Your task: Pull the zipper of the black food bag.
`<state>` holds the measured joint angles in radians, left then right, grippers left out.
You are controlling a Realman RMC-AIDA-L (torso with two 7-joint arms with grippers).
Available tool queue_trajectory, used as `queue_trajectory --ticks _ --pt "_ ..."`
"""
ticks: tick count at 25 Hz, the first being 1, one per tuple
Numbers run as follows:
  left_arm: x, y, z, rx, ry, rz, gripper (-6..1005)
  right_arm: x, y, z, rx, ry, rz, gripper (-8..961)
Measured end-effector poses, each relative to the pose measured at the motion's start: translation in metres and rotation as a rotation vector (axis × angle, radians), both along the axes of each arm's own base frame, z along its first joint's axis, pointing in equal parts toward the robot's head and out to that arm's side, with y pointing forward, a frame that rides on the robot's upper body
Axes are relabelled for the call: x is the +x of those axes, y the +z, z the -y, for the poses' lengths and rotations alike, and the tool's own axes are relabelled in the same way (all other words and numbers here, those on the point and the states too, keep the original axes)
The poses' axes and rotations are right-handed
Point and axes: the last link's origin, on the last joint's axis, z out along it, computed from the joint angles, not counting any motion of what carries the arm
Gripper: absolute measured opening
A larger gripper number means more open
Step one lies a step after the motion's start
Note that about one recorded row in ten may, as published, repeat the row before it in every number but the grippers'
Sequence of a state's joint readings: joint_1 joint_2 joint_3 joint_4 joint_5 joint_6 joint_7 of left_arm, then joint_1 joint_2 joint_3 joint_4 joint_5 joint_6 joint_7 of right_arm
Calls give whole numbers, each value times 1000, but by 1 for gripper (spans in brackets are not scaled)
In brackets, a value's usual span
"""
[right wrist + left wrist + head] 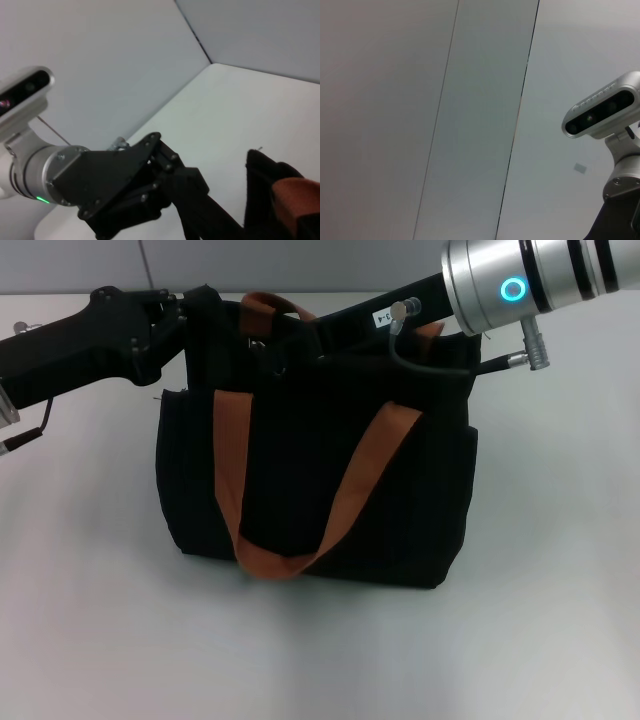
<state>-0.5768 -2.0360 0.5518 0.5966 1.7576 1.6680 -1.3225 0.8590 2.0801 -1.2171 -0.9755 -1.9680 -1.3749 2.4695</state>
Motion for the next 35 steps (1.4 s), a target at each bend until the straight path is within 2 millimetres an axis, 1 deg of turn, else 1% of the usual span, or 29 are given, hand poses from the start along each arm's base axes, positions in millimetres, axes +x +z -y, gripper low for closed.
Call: queue_trajectory --ticks 9,14,17,19,20,23,25,26,30,35 --pt "-1 1 -1 11 7 -3 28 8 0 1 -5 -38 80 8" --pt "-4 2 -1 23 19 -2 28 13 7 2 19 -64 140 10" --pt "-4 2 -1 24 20 -2 28 18 17 3 58 -94 187 11" --pt "-5 3 -1 26 23 -3 28 19 20 3 68 -100 196 11" --pt "-6 3 -1 27 25 -4 29 21 26 5 89 -110 223 11" --pt "-6 3 -1 29 27 -6 29 23 32 6 103 -119 246 12" --pt "-7 3 0 29 30 -6 29 26 40 8 129 -139 297 13" --pt "-7 3 0 29 30 -6 29 26 40 8 129 -139 297 13" --pt "-9 3 1 30 35 -6 29 29 50 12 156 -154 346 14" --pt "-10 3 1 30 39 -5 29 29 63 16 191 -164 364 15"
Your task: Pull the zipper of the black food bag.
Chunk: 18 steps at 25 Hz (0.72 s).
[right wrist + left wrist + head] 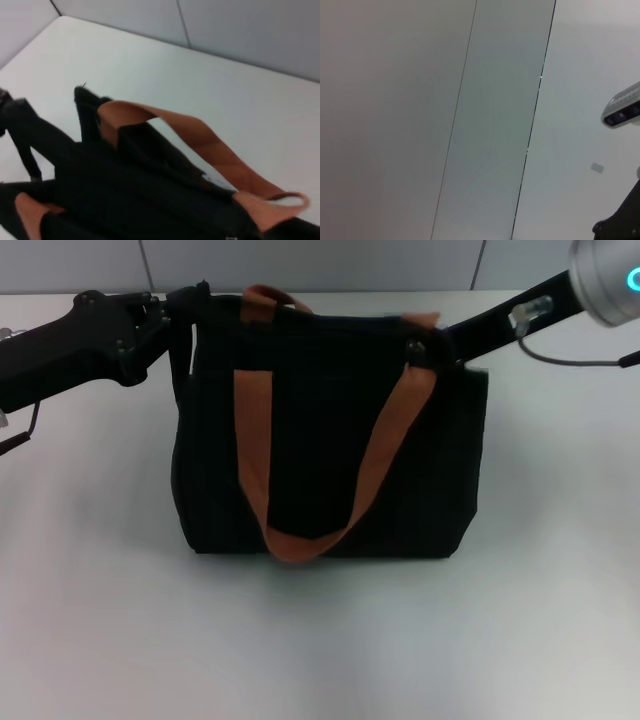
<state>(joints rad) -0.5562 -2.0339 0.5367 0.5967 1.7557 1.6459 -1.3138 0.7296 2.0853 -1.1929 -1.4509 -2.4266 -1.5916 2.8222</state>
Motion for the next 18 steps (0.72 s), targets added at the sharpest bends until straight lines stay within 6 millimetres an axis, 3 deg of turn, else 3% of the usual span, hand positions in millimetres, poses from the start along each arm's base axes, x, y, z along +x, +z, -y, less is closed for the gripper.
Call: queue_trajectory --ticks 5,11,15,18 --pt "-1 0 1 -1 3 0 29 -3 15 4 27 19 -47 16" --pt "-2 -2 3 -4 6 3 29 -4 18 8 5 83 -131 18" --pt "-6 -3 7 -4 21 7 29 5 32 15 25 216 -332 19" --pt "-7 -3 8 -5 22 12 29 10 41 20 47 303 -443 137"
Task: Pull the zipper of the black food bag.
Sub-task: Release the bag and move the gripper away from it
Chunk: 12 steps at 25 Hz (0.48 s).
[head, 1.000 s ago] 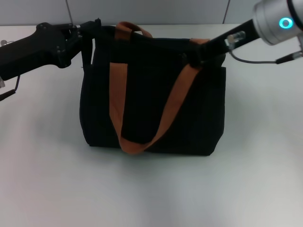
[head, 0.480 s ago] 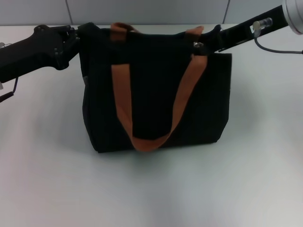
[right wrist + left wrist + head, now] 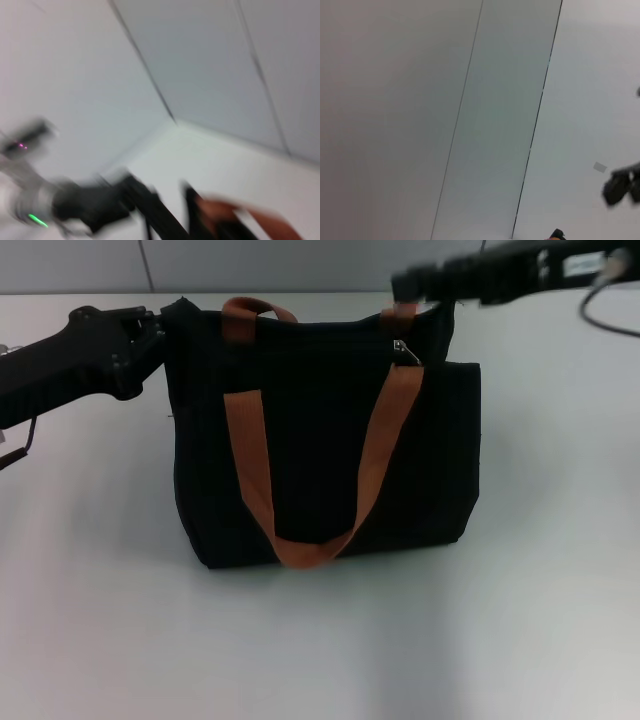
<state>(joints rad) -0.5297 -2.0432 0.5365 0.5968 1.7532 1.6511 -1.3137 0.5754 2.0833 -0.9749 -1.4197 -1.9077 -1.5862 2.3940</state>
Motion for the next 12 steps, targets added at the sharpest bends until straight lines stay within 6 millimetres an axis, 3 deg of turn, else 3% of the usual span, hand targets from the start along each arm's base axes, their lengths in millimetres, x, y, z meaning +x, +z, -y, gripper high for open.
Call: queue_trajectory --ticks 2,6,11,12 --pt "0 -1 1 -1 3 4 29 15 13 9 67 146 -164 215" --pt "-1 -3 2 -4 11 9 29 38 17 24 81 263 -273 353" --pt "-6 -7 3 -6 41 12 30 83 7 56 14 421 -356 531" --pt "-8 -7 4 -6 47 12 30 101 0 69 0 456 -351 569"
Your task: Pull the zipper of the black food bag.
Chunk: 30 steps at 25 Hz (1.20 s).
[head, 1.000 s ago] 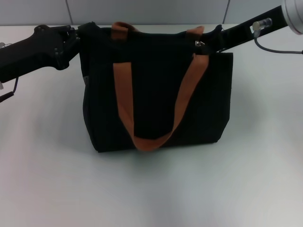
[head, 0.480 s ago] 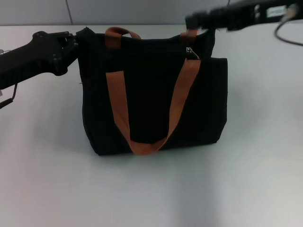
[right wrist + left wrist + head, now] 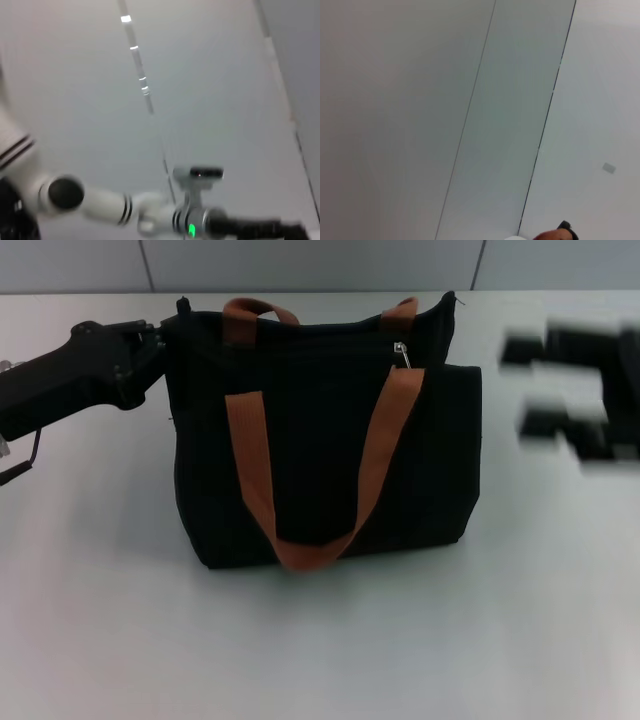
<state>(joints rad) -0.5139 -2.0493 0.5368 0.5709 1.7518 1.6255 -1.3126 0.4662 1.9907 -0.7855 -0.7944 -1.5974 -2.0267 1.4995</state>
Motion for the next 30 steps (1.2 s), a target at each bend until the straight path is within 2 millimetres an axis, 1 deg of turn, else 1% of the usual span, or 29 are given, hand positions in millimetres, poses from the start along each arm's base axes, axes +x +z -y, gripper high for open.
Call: queue_trajectory --ticks 1,2,4,5,6,8,11,14,15,16,17,20,23,24,25,26,27,28,29,30 --pt "0 0 0 0 0 0 30 0 0 0 0 0 0 606" --pt "0 0 0 0 1 0 30 9 -3 6 1 9 10 644" --pt "-1 0 1 -2 4 -2 30 25 -14 18 11 21 41 670" --pt "-2 -2 2 -11 5 -8 30 38 -26 27 27 27 70 684" --pt "-2 -2 2 -11 5 -8 30 38 -26 27 27 27 70 697" --pt "-3 -4 4 -22 3 -15 30 49 -40 36 46 29 103 710" --pt "-5 -7 8 -40 3 -17 30 58 -57 41 61 17 148 710" --pt "-5 -6 13 -60 -12 -9 30 61 -66 41 59 -5 180 711" --pt "-5 -2 14 -72 -19 -8 30 61 -69 42 55 -8 184 711" --pt "-5 -2 14 -72 -19 -8 112 61 -69 42 55 -8 184 711" --pt "-6 3 14 -84 -16 -11 194 61 -70 42 54 -8 182 711" --pt "-11 17 14 -110 2 -23 309 60 -72 41 61 -16 176 711" --pt "-20 37 18 -125 26 -31 425 60 -73 40 66 -21 180 711" --pt "-20 37 18 -125 26 -31 467 60 -74 39 66 -25 184 711" --pt "-22 44 21 -127 21 -27 509 60 -78 38 63 -33 186 711" --pt "-22 44 21 -127 21 -27 550 60 -78 38 63 -33 186 712" --pt "-15 51 34 -130 -90 -6 592 60 -80 37 62 -38 188 712" --pt "-12 50 39 -127 -139 -3 634 60 -82 36 62 -47 191 712" --pt "-9 49 42 -124 -179 -1 652 60 -84 35 63 -53 194 712" --pt "-1 37 53 -137 -289 -2 671 59 -89 33 57 -58 195 712"
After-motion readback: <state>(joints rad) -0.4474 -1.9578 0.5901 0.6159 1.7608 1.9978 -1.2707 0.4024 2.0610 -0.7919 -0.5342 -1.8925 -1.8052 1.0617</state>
